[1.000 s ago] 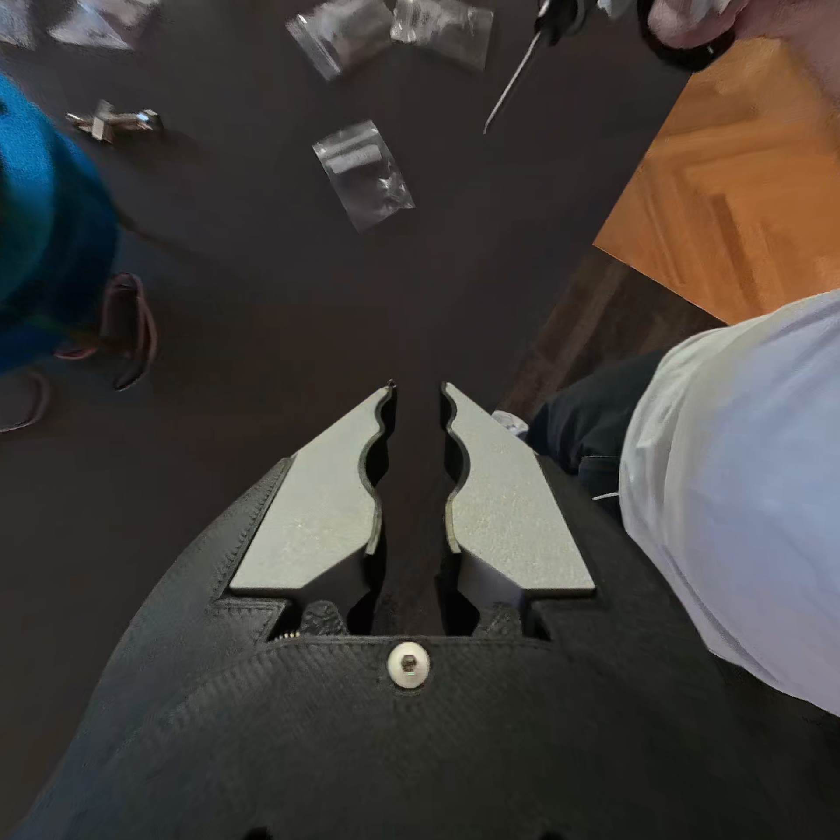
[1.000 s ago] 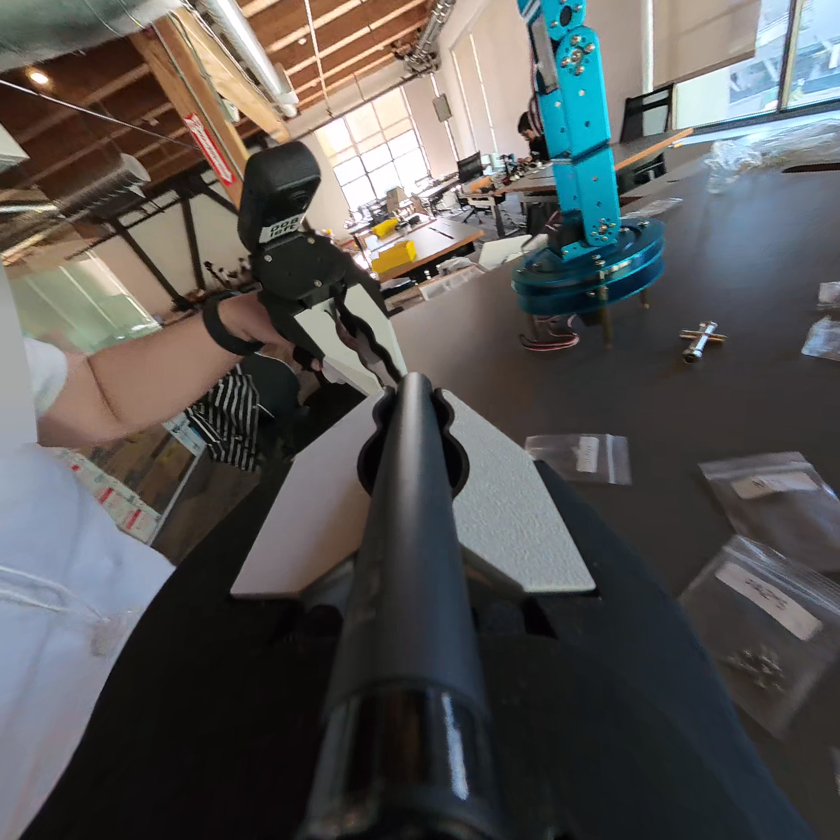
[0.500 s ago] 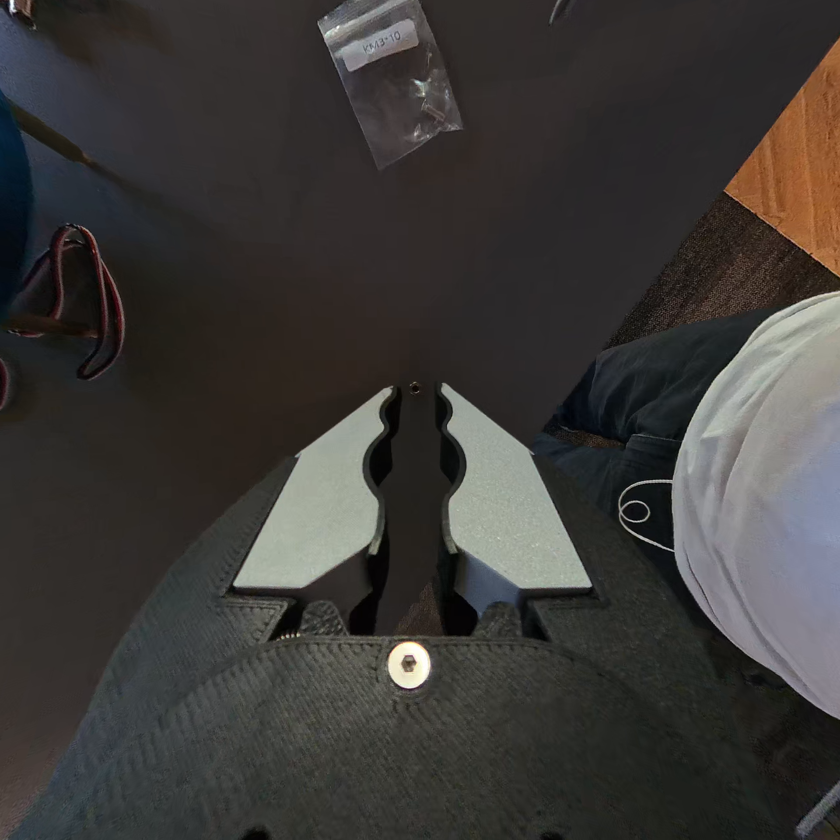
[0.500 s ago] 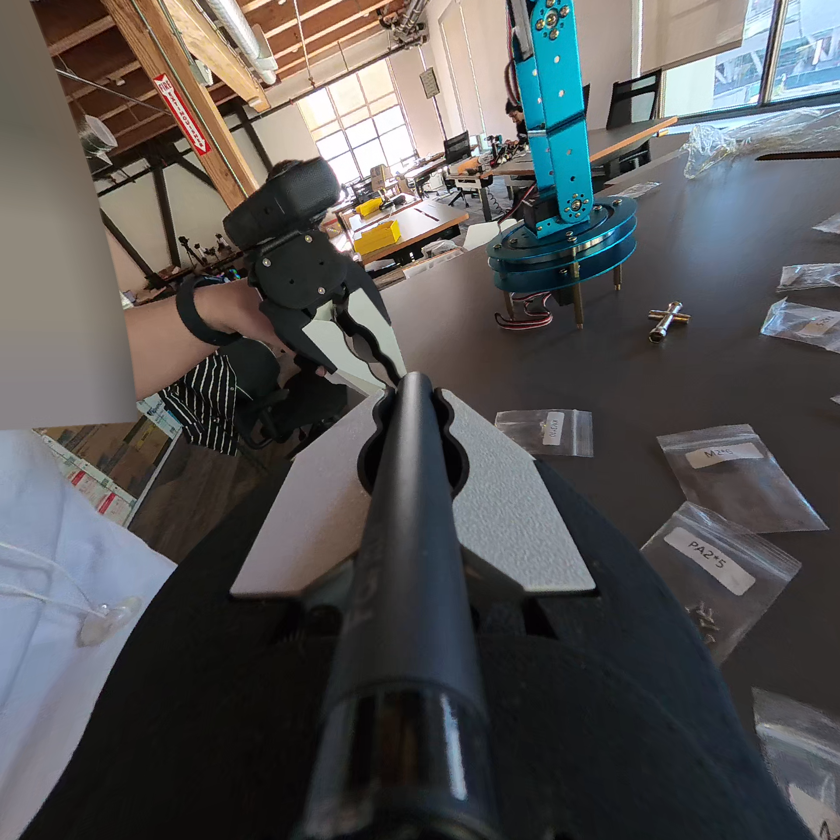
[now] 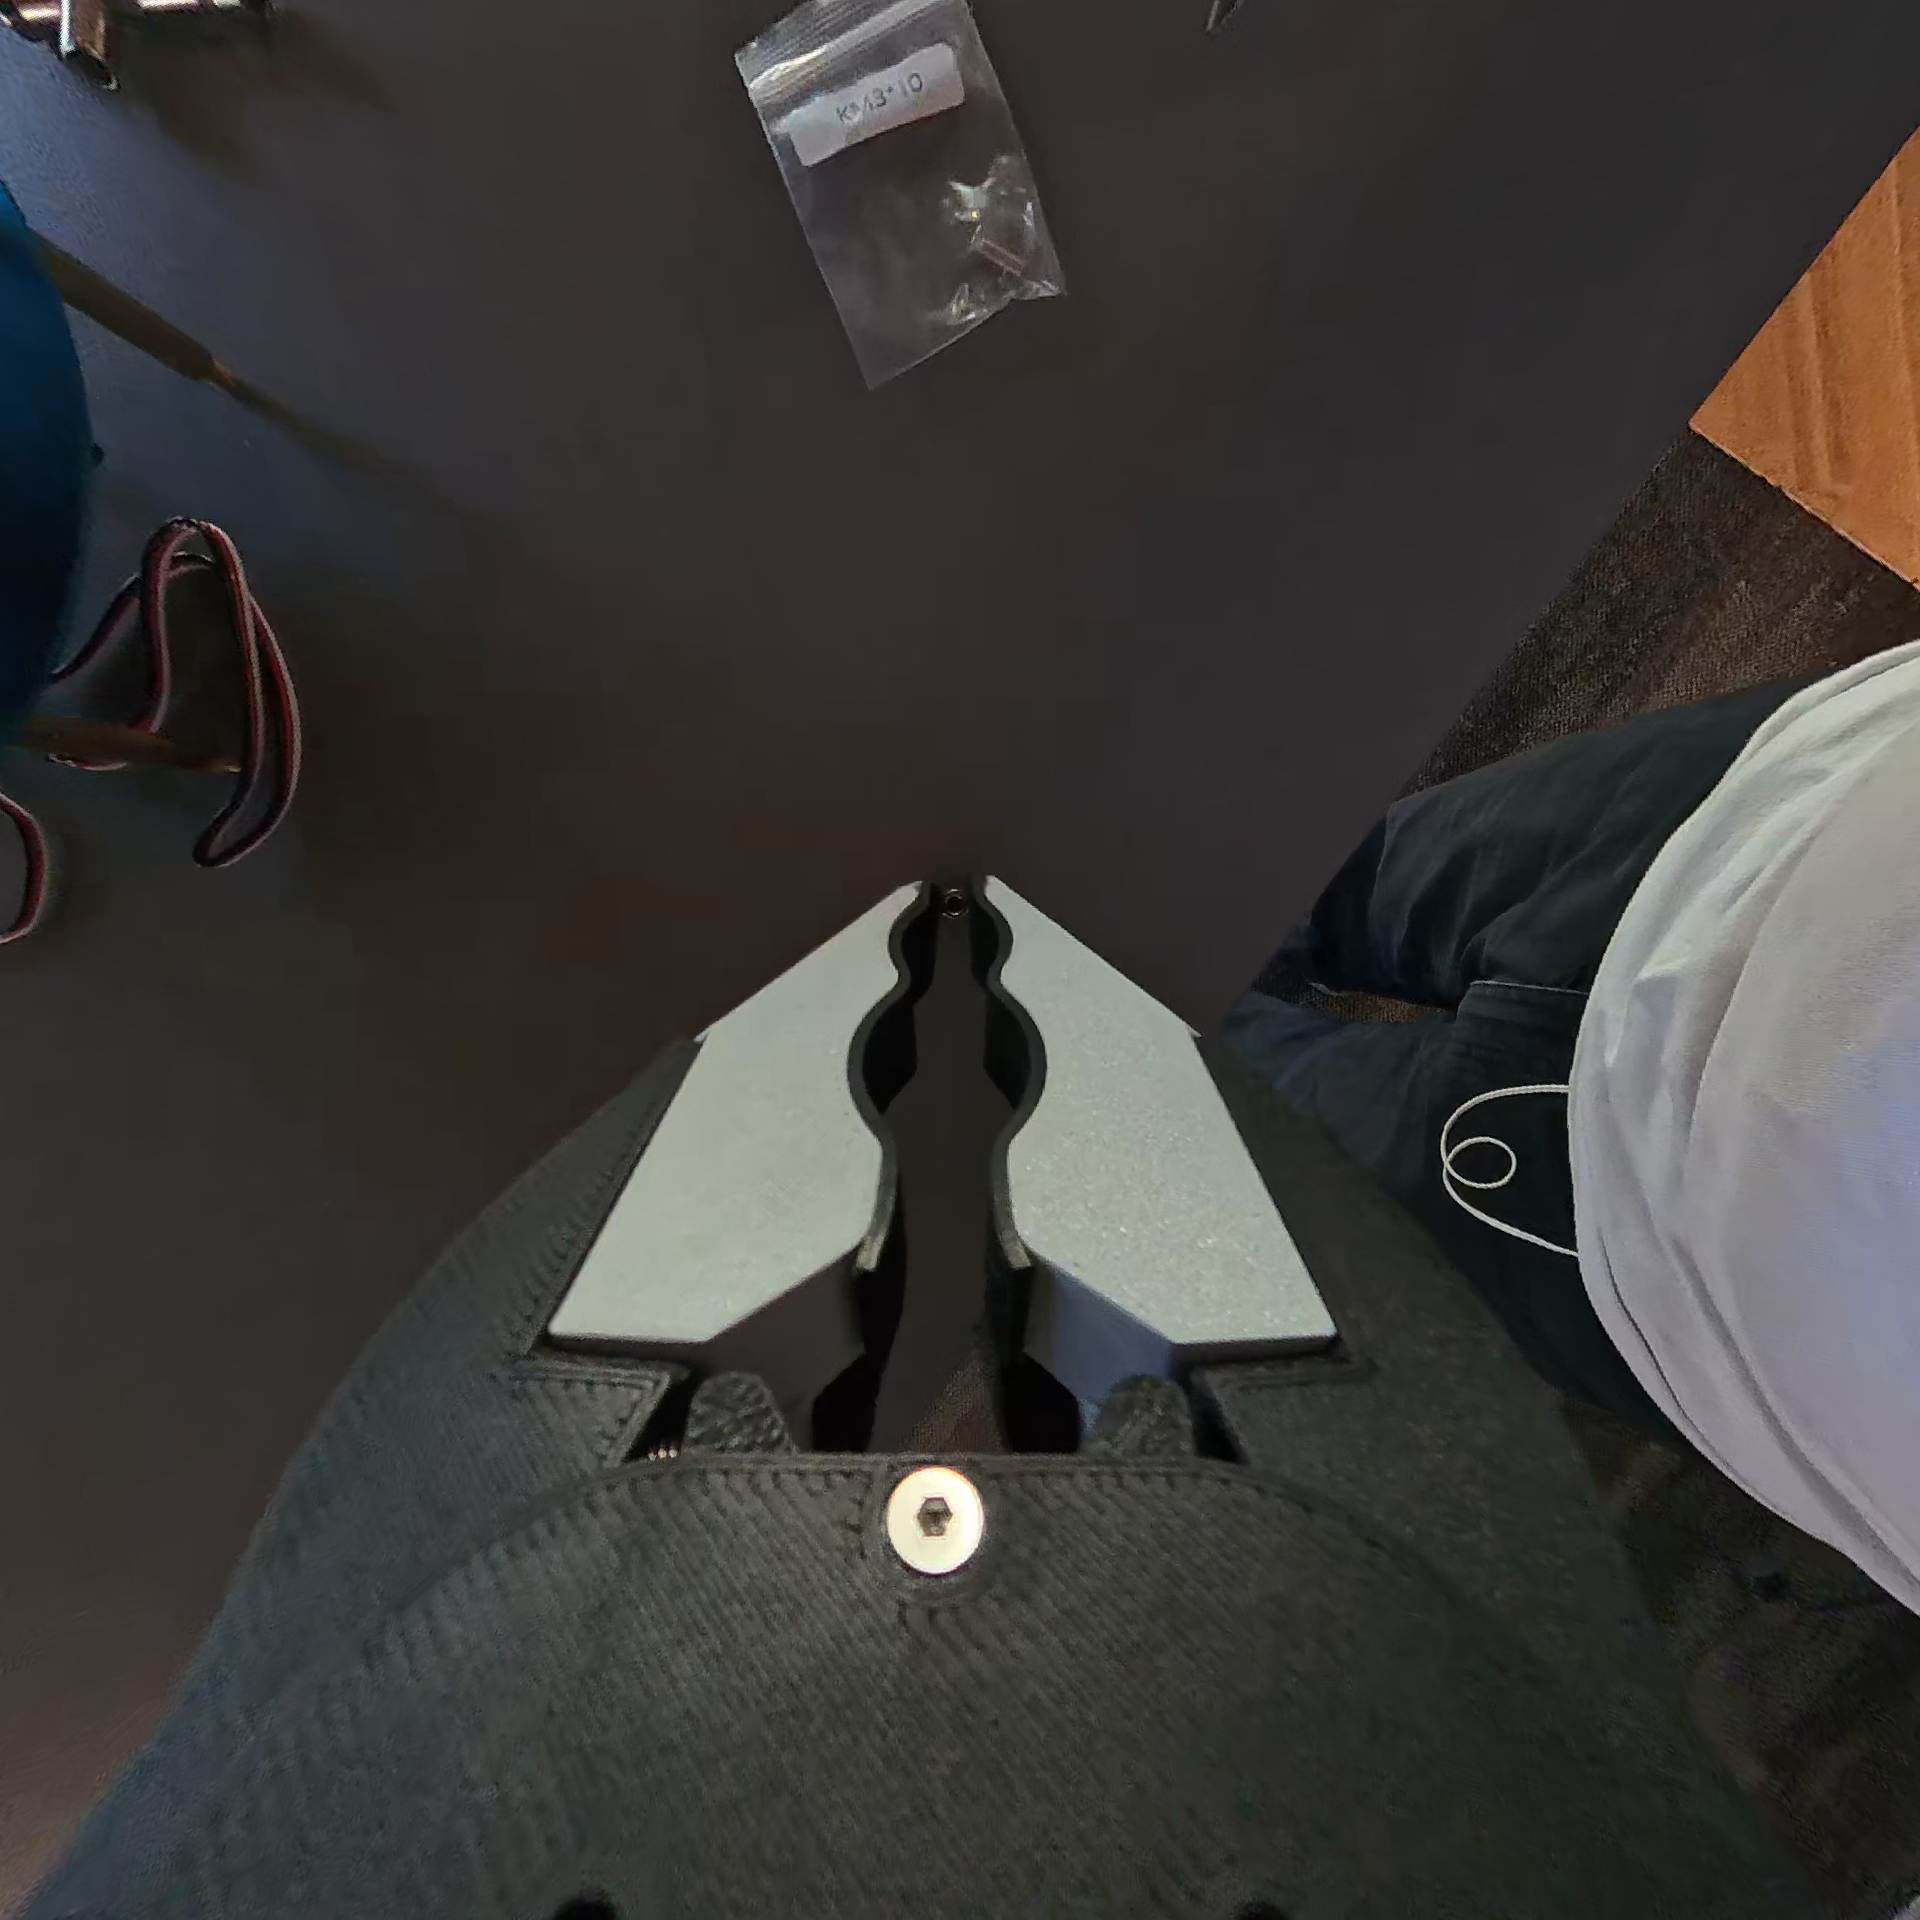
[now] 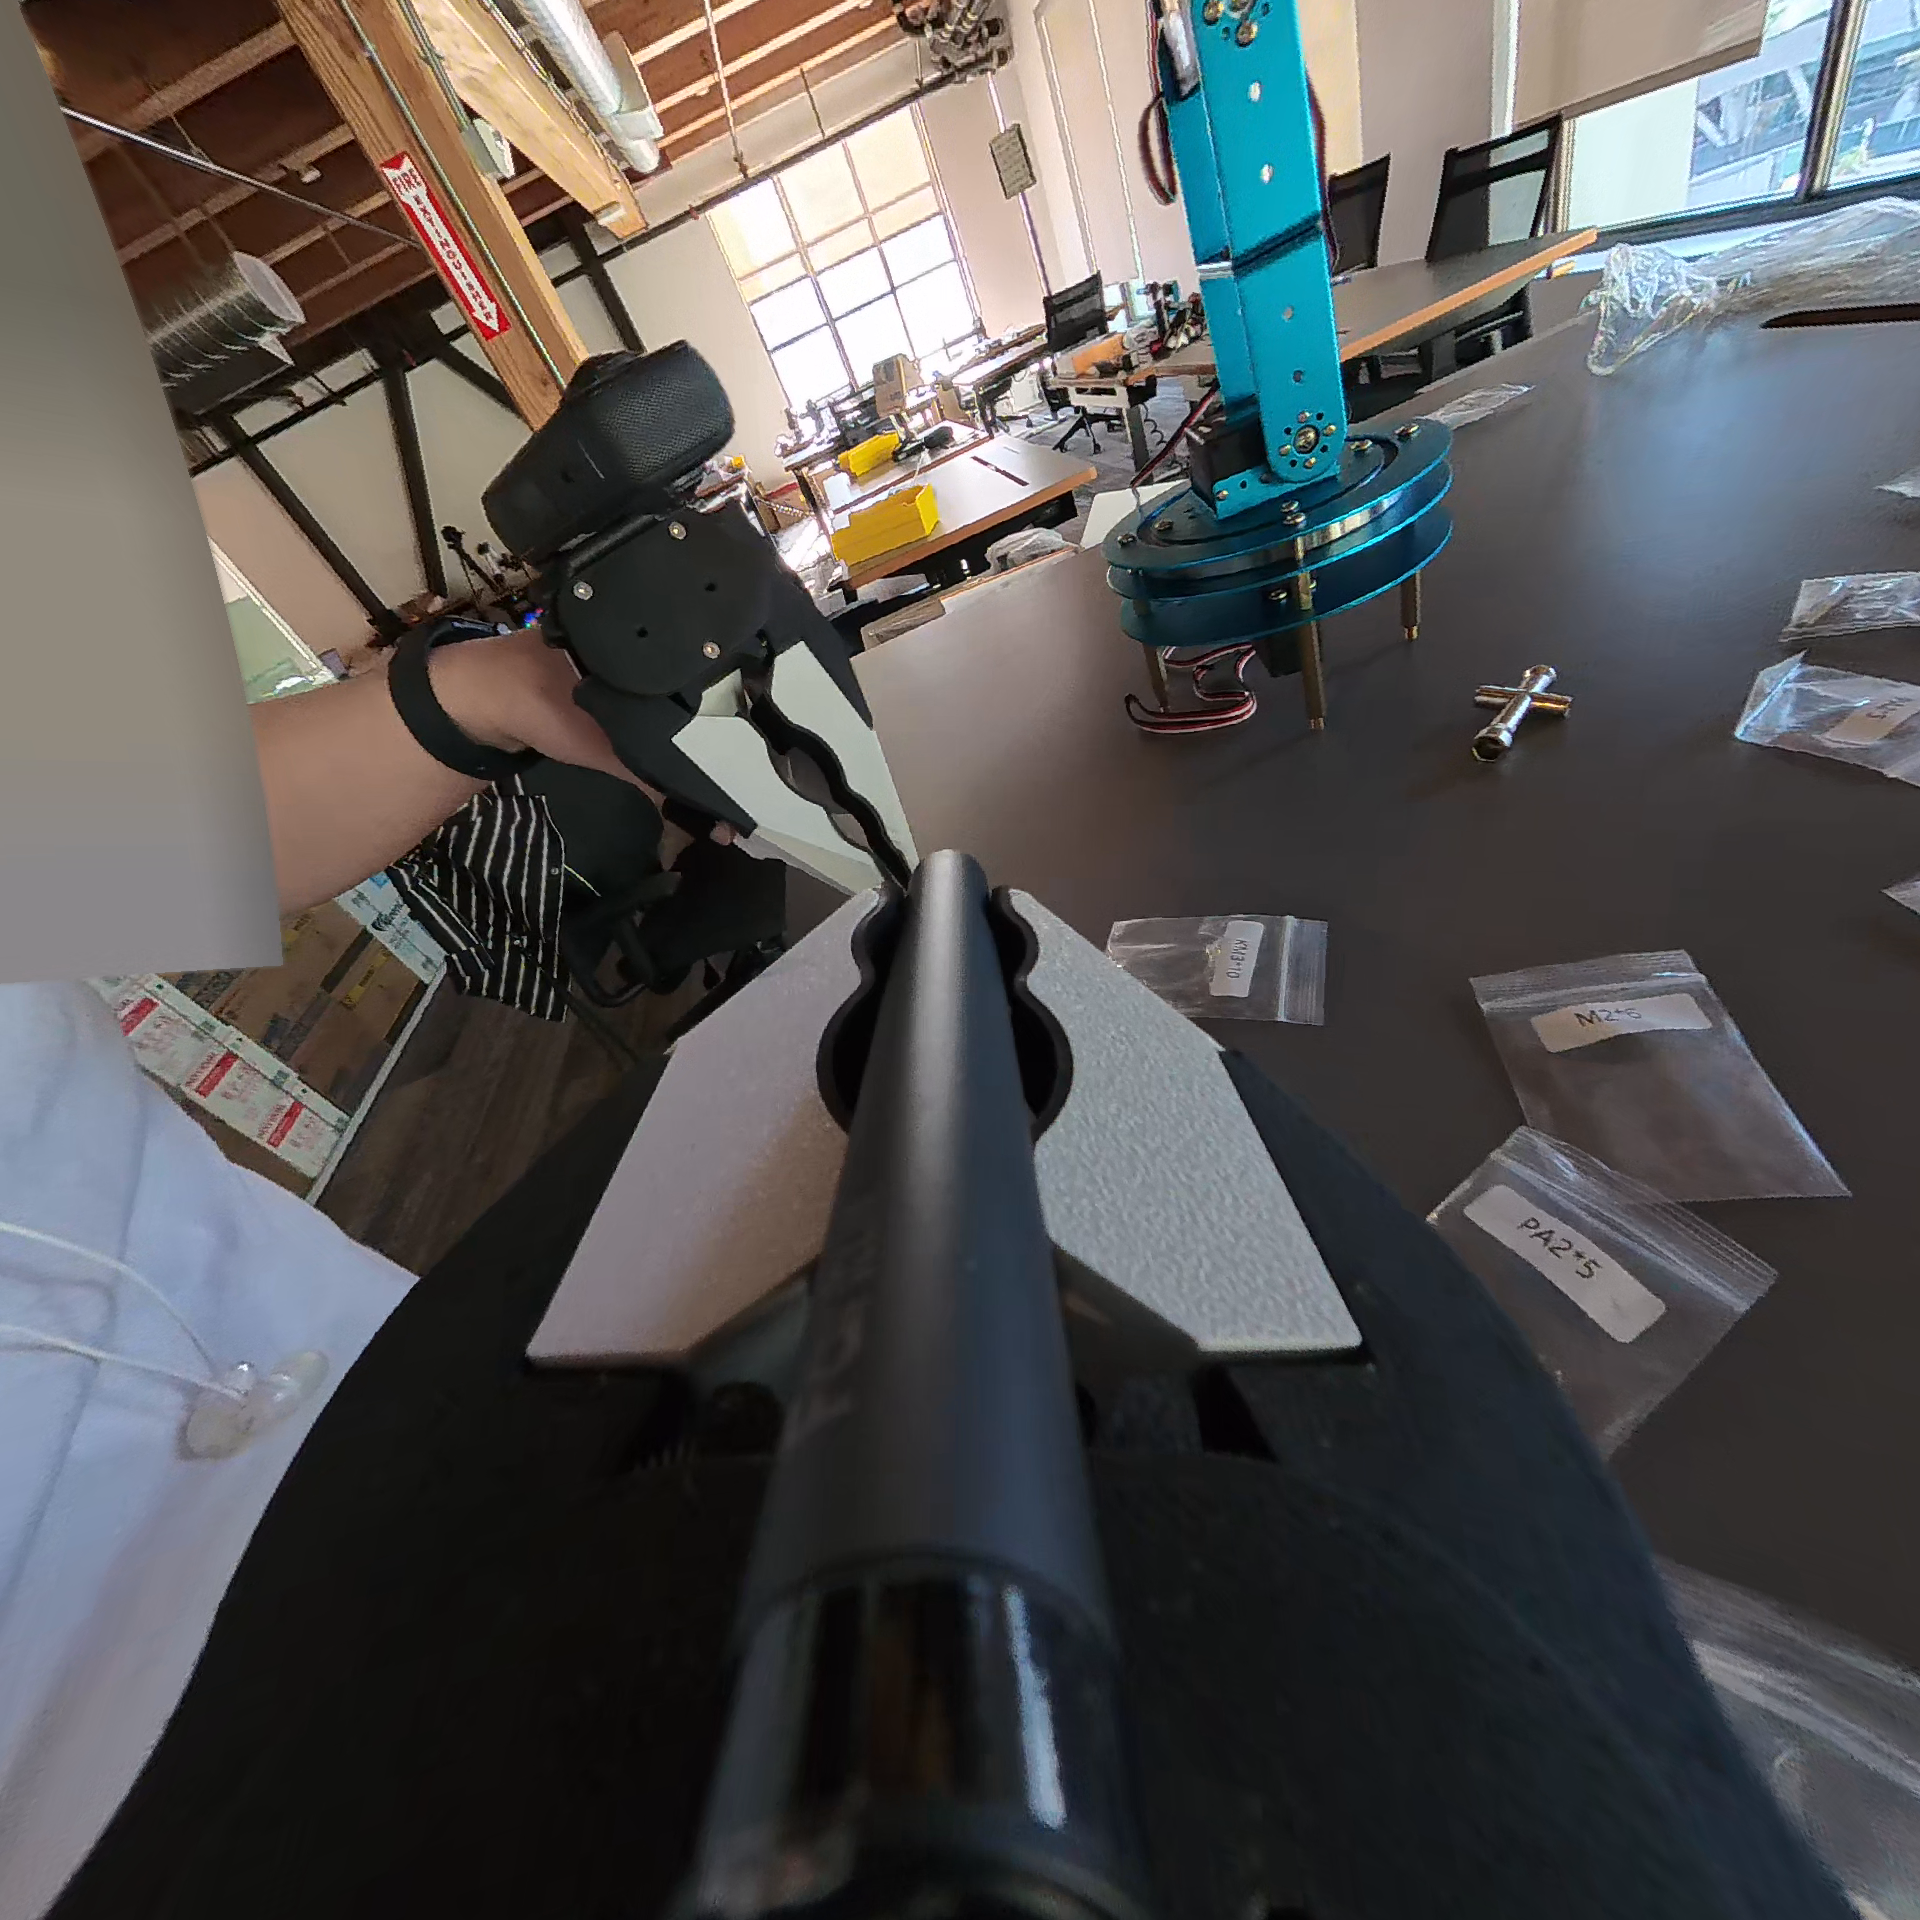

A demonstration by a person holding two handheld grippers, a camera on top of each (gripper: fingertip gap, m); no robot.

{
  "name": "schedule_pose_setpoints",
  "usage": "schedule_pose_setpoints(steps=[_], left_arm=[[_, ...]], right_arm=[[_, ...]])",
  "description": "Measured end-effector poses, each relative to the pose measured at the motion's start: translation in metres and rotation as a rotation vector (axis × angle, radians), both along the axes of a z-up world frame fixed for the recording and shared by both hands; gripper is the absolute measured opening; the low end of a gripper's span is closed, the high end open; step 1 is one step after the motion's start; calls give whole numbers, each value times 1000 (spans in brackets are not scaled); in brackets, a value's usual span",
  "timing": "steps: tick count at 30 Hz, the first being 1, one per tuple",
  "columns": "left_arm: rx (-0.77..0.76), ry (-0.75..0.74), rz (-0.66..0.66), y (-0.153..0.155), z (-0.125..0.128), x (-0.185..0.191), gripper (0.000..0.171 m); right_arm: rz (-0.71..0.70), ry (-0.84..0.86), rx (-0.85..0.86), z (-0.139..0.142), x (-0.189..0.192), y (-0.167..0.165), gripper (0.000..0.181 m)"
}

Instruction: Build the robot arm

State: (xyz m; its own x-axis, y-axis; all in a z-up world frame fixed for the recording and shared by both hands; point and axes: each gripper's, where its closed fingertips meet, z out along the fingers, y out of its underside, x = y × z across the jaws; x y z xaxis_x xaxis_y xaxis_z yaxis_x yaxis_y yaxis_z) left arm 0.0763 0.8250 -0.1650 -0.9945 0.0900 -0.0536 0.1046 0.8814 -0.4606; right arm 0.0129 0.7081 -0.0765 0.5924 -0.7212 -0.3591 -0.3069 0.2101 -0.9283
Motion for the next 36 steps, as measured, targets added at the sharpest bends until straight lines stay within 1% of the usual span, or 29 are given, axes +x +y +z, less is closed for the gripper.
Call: schedule_pose_setpoints(steps=[6, 8, 10, 17, 19, 20, 21, 23, 24, 26, 28, 29, 30, 32, 34, 36], left_arm=[[5, -5, -6, 2, 0, -1, 7], [6, 3, -4, 4, 0, 0, 12], [-2, 20, -2, 4, 0, 0, 14], [-10, 17, -15, 3, 0, 2, 8], [-9, -3, 6, 4, 3, 7, 20], [-42, 5, 11, 0, 9, 6, 20], [-114, 30, 17, -8, 21, 2, 19], [-293, 78, 6, -33, 55, -15, 19], [-369, 75, -20, -45, 71, -26, 21], [-446, -14, -98, -65, 90, -45, 26], [-437, -127, -169, -76, 92, -53, 30], [-429, -146, -197, -80, 91, -57, 30], [-439, -140, -219, -83, 92, -62, 30], [-487, -113, -248, -88, 99, -71, 16], [-523, -107, -253, -90, 106, -74, 16], [-539, -52, -251, -91, 111, -79, 16]], right_arm=[[9, 0, 0, -2, 2, -2, 16], [12, 0, 1, -2, 2, -2, 16], [16, 3, 2, -4, 2, -1, 16], [25, 16, 0, -7, 3, 1, 16], [33, 45, 29, -7, 3, 1, 16], [42, 68, 52, -6, 3, 2, 16], [52, 91, 75, -5, 4, 3, 16], [73, 146, 117, -2, 5, 8, 16], [87, 176, 137, -1, 5, 11, 16], [126, 242, 193, 4, 5, 19, 16], [182, 298, 274, 12, 3, 28, 16], [195, 317, 313, 17, 3, 30, 15], [201, 339, 347, 20, 3, 32, 15], [215, 384, 399, 23, 1, 34, 15], [221, 402, 463, 29, -1, 32, 15], [239, 391, 475, 34, -6, 31, 15]])
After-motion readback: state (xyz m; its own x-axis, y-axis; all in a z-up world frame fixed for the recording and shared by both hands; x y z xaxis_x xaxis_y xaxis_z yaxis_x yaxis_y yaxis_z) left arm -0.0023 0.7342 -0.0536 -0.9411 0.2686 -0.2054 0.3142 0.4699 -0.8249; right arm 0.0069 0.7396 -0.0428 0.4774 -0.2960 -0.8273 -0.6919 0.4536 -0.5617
